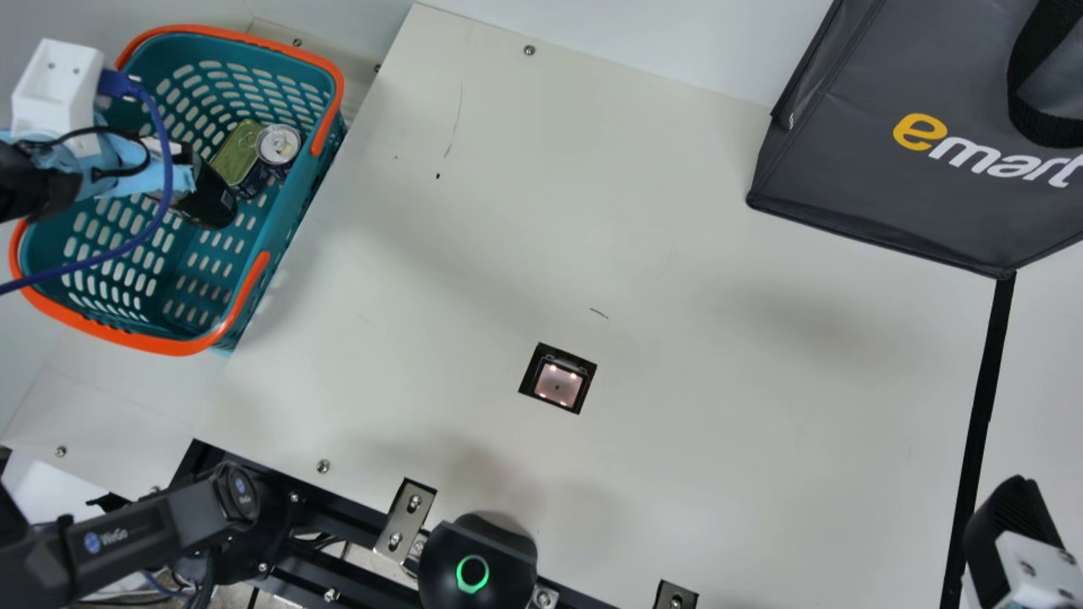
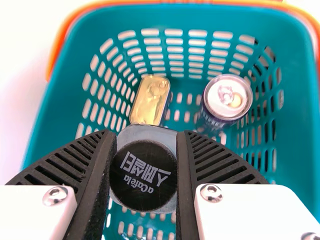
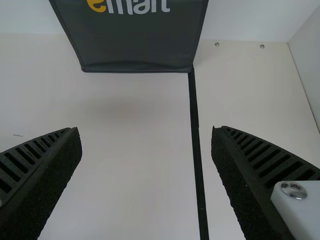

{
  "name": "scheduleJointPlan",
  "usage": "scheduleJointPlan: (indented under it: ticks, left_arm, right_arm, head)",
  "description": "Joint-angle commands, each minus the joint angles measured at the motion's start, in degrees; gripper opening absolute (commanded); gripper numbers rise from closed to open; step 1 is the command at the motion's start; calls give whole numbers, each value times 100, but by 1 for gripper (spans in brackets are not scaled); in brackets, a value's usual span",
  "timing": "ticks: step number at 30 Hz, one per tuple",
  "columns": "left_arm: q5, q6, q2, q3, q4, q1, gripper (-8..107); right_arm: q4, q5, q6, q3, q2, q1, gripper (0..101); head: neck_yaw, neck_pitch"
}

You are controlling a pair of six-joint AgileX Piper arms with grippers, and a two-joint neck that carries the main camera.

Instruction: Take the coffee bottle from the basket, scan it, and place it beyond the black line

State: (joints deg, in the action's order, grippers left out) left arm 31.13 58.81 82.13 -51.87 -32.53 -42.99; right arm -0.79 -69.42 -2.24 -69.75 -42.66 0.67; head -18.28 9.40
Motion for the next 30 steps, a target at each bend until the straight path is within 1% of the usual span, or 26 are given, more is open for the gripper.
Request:
scheduleJointPlan:
  ticks: [1,13,30]
  left_arm:
    - [140,-160,-89,-99,47,-8,10]
    - [741,-875,-597,-546,420,95,10]
    - [1214,-1753,-1021,-975,875,684,10]
  right_arm:
    - [0,0,0,0,0,0,91]
    - [0,0,0,0,0,0,91]
    - [0,-8,0,0,0,0,91]
  head:
    - [-14,-148]
    - [-14,-148]
    - [-14,-148]
